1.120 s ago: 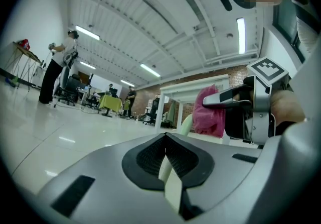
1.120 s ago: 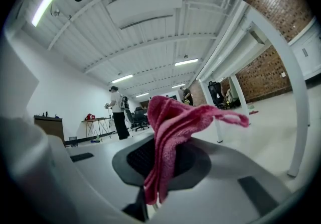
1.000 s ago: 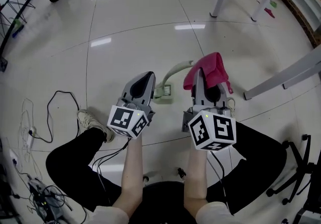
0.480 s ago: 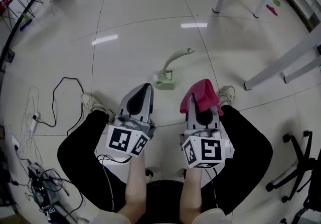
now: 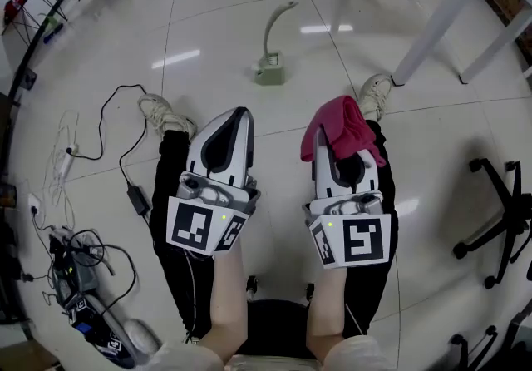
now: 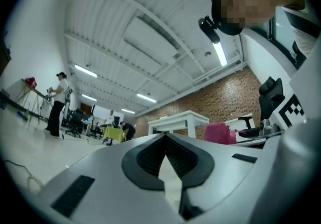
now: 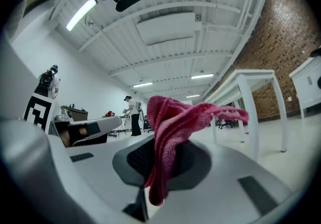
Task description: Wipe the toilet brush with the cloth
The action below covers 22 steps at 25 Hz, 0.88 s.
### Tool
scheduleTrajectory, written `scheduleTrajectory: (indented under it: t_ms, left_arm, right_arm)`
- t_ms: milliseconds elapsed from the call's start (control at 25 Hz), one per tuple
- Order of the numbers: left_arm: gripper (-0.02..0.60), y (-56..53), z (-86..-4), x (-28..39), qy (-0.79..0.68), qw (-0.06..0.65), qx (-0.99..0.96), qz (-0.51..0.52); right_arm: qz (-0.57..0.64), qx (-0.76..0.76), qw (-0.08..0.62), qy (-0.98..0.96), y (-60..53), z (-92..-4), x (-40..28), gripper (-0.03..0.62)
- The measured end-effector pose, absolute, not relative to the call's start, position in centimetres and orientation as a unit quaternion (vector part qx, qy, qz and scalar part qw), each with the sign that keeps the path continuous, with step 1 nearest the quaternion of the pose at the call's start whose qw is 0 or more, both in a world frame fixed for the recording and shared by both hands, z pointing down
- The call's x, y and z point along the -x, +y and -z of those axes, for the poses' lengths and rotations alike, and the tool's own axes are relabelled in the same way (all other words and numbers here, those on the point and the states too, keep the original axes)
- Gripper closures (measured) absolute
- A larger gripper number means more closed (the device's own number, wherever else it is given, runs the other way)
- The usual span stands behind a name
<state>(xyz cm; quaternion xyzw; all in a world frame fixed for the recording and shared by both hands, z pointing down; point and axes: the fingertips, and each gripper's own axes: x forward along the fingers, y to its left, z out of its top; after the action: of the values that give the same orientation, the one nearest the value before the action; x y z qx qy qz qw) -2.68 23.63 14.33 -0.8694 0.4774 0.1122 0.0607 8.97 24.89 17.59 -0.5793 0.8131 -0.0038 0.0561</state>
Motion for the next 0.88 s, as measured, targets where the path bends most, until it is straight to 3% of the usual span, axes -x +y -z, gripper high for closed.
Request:
scheduleTrajectory:
  t_ms: [160,360,480,880]
  left_arm:
    - [0.577,34.2,-11.6,4.7,0.492,0.091,0.859,-0.109]
    - [0.577,43.9,-12.2,8.3,0.524,0.067,0.843,-0.102]
    - [0.577,48.6,-12.9,9.2,0.537,0.057,0.836,-0.091]
    - [0.577,54.7,-13.0,13.1,0.574,0.054,0.812,-0.091]
  right_arm:
    - [-0.025,0.572,0.055,0.818,35.5,-14.2,-9.0,0.562]
    - [-0.018,0.546,0.031,0.837,45.3,-13.6,-7.5,0.562]
    - [0.007,0.543,0.051,0.838,50.2,-14.3,-7.3,0.562]
    - [0.029,0.552,0.057,0.831,55.1,-15.2,-6.9,0.562]
